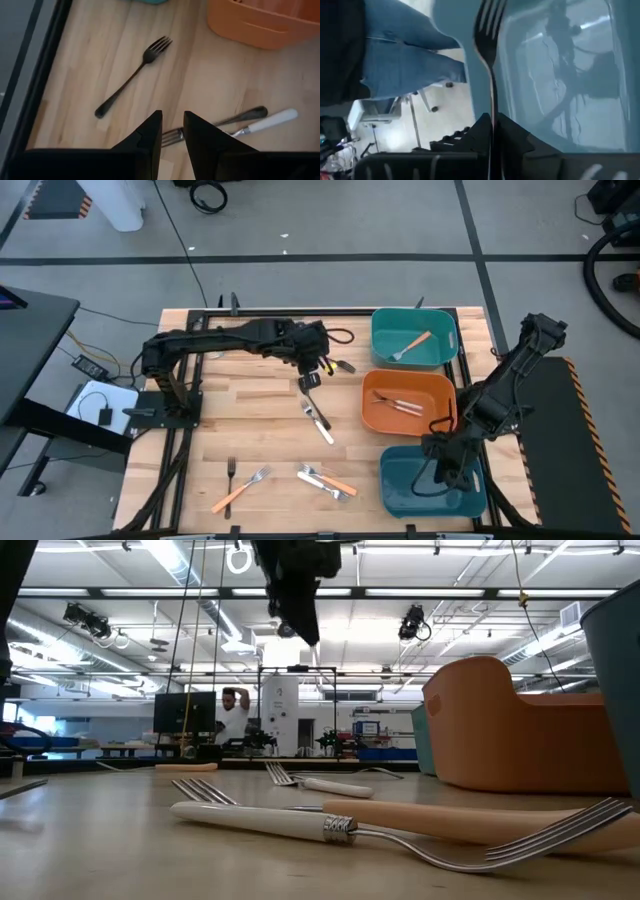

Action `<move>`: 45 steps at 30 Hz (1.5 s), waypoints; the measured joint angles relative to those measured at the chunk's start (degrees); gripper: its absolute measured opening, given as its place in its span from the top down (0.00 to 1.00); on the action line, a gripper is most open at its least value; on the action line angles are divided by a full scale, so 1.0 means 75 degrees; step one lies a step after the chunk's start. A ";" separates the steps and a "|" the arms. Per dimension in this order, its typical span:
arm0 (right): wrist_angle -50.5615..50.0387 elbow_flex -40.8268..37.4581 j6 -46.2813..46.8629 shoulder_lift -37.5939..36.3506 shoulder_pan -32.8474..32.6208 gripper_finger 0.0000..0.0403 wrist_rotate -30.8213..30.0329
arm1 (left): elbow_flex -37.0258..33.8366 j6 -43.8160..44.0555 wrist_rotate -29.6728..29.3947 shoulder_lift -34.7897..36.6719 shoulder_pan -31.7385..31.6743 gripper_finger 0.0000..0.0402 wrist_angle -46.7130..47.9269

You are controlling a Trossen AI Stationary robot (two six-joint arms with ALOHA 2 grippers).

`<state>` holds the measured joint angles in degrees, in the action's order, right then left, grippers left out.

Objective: Sort silverware by color (type)
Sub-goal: Put the black fork into the blue bin, then put the white fork into the orange bin

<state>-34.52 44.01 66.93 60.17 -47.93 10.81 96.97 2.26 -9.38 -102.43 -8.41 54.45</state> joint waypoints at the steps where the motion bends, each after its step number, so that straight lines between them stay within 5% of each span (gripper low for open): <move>1: -0.0007 -0.0034 0.0140 0.0049 -0.0029 0.91 -0.0009 | -0.0152 0.0002 -0.0001 0.0000 0.0000 0.78 -0.0174; 13: -0.0009 -0.0117 0.0670 0.0512 -0.0055 0.79 -0.0118 | -0.1246 0.0150 0.0693 0.0000 0.0050 0.78 -0.1314; 21: -0.0047 -0.0117 0.1632 0.0533 -0.0028 0.77 -0.0417 | -0.1258 -0.0870 0.0779 -0.0009 0.0490 0.78 -0.1337; 31: 0.0460 -0.0117 0.4419 0.0530 -0.0154 0.77 0.1819 | -0.1257 -0.1954 0.0777 -0.0009 0.0862 0.78 -0.1295; 38: 0.2070 -0.0114 0.5288 0.0530 -0.0325 0.77 0.0672 | -0.1257 -0.1990 0.0777 -0.0009 0.0904 0.78 -0.1278; 45: 0.1911 -0.0111 0.4682 0.0527 -0.0396 0.77 -0.0359 | -0.1242 -0.2014 0.1360 -0.0397 0.0951 0.78 -0.1240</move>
<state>-20.19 43.18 102.04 64.12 -50.89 8.12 87.66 -12.84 0.82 -105.41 -1.28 45.15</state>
